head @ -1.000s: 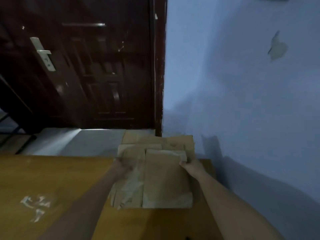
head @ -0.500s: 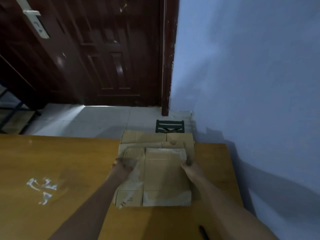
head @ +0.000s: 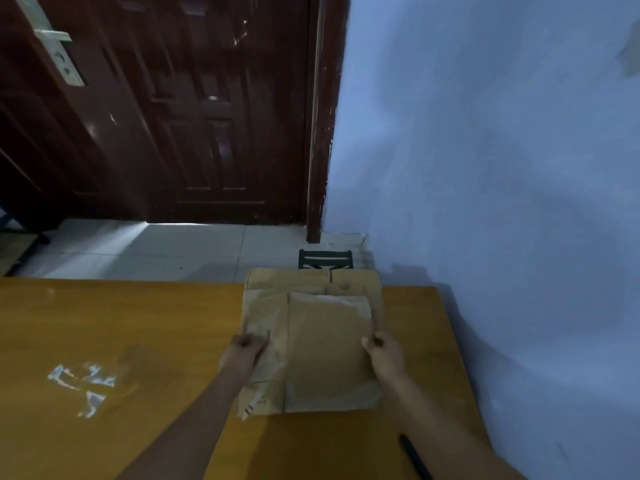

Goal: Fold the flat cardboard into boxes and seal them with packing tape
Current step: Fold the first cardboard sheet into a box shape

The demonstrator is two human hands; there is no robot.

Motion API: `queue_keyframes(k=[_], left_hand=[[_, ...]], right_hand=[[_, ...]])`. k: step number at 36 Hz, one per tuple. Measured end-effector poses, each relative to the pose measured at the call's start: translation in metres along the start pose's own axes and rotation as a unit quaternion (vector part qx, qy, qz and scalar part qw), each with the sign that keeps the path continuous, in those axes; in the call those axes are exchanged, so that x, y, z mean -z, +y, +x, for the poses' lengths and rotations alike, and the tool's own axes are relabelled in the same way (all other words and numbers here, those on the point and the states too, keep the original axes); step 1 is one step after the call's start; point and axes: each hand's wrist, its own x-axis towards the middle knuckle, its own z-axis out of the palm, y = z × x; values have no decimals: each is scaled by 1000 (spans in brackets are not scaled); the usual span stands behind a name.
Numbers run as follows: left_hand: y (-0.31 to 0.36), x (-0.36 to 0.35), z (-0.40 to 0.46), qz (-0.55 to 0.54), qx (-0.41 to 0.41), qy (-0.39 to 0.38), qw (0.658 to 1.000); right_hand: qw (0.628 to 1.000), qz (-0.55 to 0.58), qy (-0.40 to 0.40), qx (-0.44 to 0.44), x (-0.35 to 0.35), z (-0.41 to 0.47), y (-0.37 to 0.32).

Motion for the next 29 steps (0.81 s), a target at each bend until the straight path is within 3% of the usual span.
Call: queue_keyframes(k=[4,8,12,17,24,29], left_hand=[[0,11,-23,-125,-55,-30,990],[4,28,-49,-165,-141,-72,973],[0,42,-74,-238,-180,-158,941],[-16,42,-104,-297,-169,-257,904],[-72,50,-123,-234,-87,-275,929],[-88,63,-135,-208,-107,-261,937]], right_hand=[[998,41,16,37,7,-20,11],[988,132,-3,85,17,-55,14],[974,159,-29,160,17,-102,12],[966,142,-54,211,-13,-144,33],[981,165,-36,98,-54,-188,75],[981,180,-49,58,-65,-211,101]])
